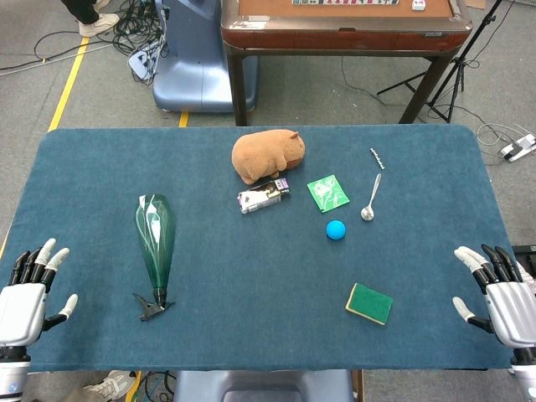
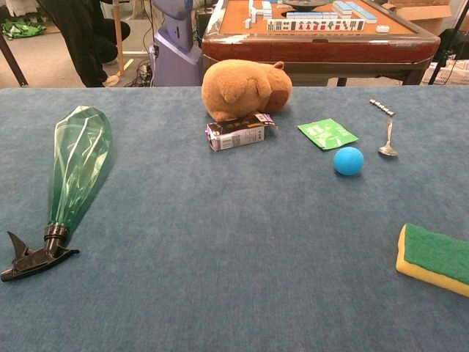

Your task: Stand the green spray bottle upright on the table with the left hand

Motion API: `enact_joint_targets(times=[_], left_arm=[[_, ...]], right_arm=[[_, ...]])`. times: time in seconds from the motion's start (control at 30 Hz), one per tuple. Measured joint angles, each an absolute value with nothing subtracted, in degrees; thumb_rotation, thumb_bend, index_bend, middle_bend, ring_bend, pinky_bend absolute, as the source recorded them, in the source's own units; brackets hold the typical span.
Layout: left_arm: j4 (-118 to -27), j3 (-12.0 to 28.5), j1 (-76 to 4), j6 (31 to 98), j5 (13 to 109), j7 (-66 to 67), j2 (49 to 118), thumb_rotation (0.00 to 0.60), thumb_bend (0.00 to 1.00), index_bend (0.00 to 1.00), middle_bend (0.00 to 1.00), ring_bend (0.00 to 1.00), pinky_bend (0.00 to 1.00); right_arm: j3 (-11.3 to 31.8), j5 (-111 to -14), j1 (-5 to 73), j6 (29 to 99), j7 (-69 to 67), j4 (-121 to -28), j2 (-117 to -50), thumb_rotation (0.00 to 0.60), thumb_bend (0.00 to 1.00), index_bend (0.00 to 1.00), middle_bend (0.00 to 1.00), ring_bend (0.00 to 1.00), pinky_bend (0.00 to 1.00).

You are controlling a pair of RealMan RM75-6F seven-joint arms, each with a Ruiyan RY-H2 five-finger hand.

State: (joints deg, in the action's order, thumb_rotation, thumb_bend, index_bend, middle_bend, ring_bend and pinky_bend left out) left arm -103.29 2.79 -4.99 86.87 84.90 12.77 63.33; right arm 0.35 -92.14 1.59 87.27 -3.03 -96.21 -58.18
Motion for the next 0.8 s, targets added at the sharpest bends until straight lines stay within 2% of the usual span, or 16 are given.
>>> enact_joint_targets(times=[0.47, 0.8], left_arm=[[-102.80, 2.37, -5.37, 85.25, 84.87, 12.02, 62.82, 0.600, 0.32, 0.12, 0.00, 0.00, 0.00], [-102.56, 1.44, -7.34, 79.66, 84.26, 11.72, 60.84, 0.600, 0.32, 0.13, 0.00, 0.00, 0.00]], right_arm=[[0.69, -92.30, 1.65, 87.84, -1.76, -96.96, -57.76, 0.600, 0.29, 0.17, 0.19, 0.04, 0.02], [0.98, -92.33, 1.77, 88.09, -1.18, -97.26, -57.46, 0.600, 0.29, 0.17, 0.19, 0.04, 0.02]])
